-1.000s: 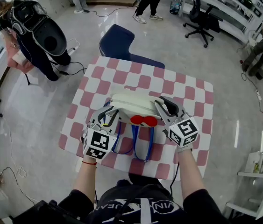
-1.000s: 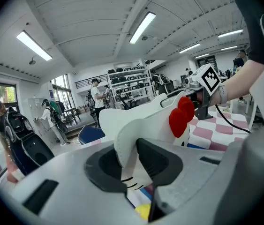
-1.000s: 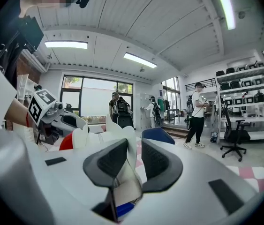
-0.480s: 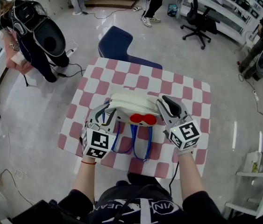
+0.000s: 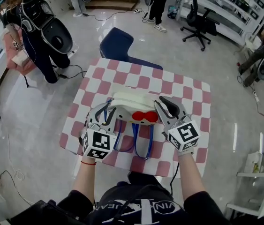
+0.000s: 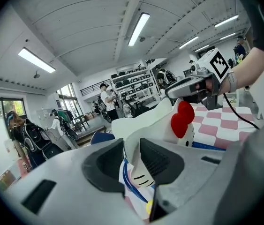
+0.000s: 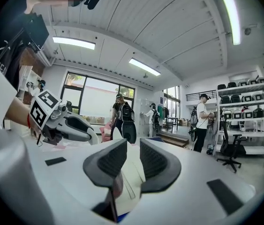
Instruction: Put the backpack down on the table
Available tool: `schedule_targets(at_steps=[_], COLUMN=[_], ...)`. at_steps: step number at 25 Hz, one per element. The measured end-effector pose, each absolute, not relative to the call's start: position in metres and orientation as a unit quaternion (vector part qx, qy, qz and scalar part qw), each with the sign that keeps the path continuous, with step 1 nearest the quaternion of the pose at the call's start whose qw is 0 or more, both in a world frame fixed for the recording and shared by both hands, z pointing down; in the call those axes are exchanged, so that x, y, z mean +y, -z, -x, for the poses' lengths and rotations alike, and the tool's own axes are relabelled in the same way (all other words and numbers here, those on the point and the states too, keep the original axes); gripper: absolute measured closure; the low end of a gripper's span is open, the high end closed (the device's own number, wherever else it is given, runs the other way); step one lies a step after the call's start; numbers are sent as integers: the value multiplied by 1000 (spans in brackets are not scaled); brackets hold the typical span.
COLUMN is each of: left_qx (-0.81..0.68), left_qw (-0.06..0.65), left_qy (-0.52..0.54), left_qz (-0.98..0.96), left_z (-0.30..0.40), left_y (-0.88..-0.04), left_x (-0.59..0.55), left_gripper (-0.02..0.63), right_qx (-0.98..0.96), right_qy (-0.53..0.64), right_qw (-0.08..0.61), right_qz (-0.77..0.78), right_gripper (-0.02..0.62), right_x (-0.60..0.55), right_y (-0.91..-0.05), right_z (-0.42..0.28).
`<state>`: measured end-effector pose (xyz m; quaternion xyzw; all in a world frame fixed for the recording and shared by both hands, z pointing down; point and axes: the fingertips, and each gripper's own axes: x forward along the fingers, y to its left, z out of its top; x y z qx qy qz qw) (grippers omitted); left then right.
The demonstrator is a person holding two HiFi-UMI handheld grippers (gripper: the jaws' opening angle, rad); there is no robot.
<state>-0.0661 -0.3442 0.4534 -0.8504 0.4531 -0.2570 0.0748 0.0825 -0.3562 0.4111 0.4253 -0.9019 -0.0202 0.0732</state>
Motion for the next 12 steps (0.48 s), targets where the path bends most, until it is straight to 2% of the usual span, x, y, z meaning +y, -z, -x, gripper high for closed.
schedule_targets(at_steps=[12], left_qx=[457], left_qw=[89], left_qy=[263], left_qz=[845], left_z=[66], left_y=[-447], left_x=[-325], left_gripper=[515], right_qx=[-911], right_qy=[43], right_qw=[100], right_qz=[-398], right_gripper=[523], right_x=[-331], right_y=[-407], right_z=[-58])
